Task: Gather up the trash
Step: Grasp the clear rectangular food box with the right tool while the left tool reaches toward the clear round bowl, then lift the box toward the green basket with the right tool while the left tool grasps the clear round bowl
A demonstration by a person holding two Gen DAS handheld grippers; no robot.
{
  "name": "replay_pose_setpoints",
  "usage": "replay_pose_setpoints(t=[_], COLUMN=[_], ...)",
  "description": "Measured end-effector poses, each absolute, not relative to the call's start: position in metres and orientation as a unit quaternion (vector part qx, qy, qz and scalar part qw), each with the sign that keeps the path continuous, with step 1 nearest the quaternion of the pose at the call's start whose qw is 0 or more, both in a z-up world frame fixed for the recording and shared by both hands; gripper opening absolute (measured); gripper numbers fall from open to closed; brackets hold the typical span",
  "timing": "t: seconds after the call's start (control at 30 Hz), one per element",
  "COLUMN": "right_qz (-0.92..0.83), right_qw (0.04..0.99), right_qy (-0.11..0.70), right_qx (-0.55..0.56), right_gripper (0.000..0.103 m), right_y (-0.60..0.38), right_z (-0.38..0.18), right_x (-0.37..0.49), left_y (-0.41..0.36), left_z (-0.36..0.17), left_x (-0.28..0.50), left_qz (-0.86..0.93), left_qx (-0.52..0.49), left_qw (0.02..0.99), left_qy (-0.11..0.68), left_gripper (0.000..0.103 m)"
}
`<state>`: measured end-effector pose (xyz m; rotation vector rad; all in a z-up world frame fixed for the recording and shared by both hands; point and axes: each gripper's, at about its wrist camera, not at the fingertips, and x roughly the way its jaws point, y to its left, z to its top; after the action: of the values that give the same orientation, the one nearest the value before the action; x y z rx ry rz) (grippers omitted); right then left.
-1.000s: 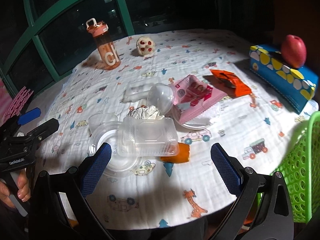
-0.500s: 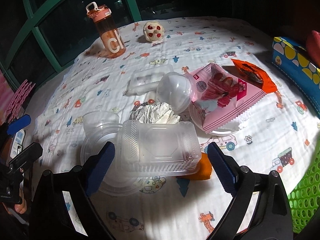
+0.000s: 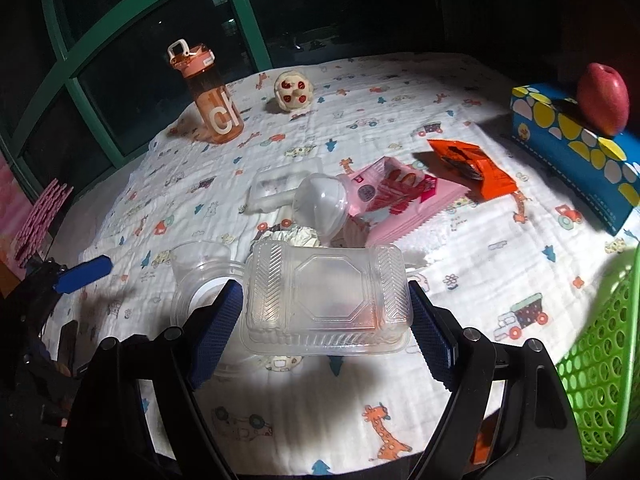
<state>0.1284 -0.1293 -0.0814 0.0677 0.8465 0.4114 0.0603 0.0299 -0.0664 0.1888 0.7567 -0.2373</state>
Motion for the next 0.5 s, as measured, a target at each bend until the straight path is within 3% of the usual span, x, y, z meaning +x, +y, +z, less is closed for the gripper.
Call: replay_pose_setpoints(t=[0.5], right_qz=[0.141], right_qw=[0.909], right_qy=[0.388], right_qx=[0.057], right_gripper=[0.081], right_y=[-0.201], right_z=[-0.061], right_x=[0.099], left_y=[-0.021], left_z=[-0.101], left_x=[0.089], left_qz=[-0.164], left_qx=[0.183], left_qw=[0.888], left_qy=[0.388], left_gripper=[0.073])
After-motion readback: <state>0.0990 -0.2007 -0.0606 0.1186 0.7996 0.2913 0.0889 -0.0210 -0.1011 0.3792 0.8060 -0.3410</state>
